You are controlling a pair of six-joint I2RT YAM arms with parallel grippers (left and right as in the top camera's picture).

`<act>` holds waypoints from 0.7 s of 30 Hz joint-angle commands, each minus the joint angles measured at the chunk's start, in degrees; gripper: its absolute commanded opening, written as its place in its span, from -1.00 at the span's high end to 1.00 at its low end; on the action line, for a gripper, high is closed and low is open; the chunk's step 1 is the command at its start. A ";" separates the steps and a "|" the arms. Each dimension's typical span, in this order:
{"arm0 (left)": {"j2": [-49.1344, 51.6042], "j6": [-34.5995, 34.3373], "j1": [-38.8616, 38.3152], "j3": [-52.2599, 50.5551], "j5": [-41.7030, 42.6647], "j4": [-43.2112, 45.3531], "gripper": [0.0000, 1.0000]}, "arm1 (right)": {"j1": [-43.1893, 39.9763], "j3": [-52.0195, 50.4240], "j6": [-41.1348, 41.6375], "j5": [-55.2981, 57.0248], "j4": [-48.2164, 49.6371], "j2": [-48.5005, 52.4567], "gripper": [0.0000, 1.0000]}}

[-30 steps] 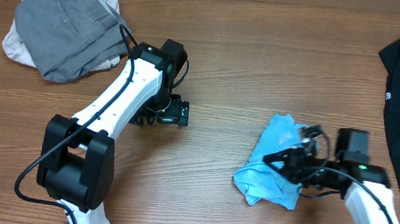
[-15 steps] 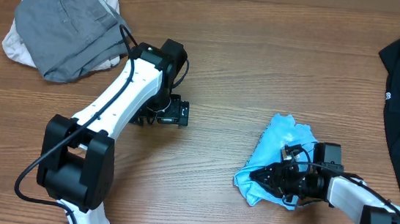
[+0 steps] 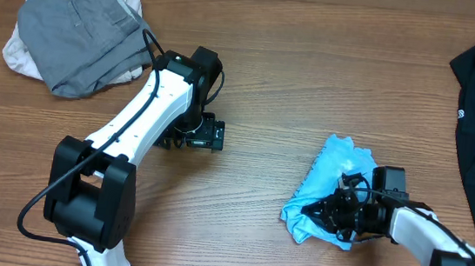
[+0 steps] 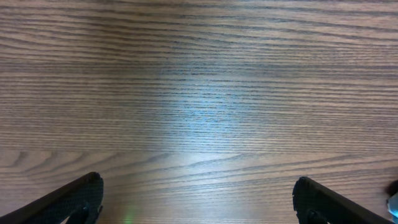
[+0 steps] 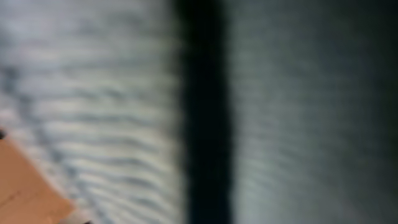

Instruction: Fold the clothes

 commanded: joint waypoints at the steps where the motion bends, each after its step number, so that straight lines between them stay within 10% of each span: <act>1: -0.22 1.33 0.13 -0.11 0.26 0.07 -1.00 | -0.20 -0.22 6.27 7.91 -3.98 -3.93 0.92; 11: -0.22 1.31 0.13 -0.11 0.26 0.15 -1.00 | -0.20 9.11 5.05 4.35 -14.78 -22.77 0.73; 21: -0.22 1.33 0.13 -0.11 0.26 0.07 -1.00 | -0.20 9.44 6.75 10.73 -10.29 -20.44 0.33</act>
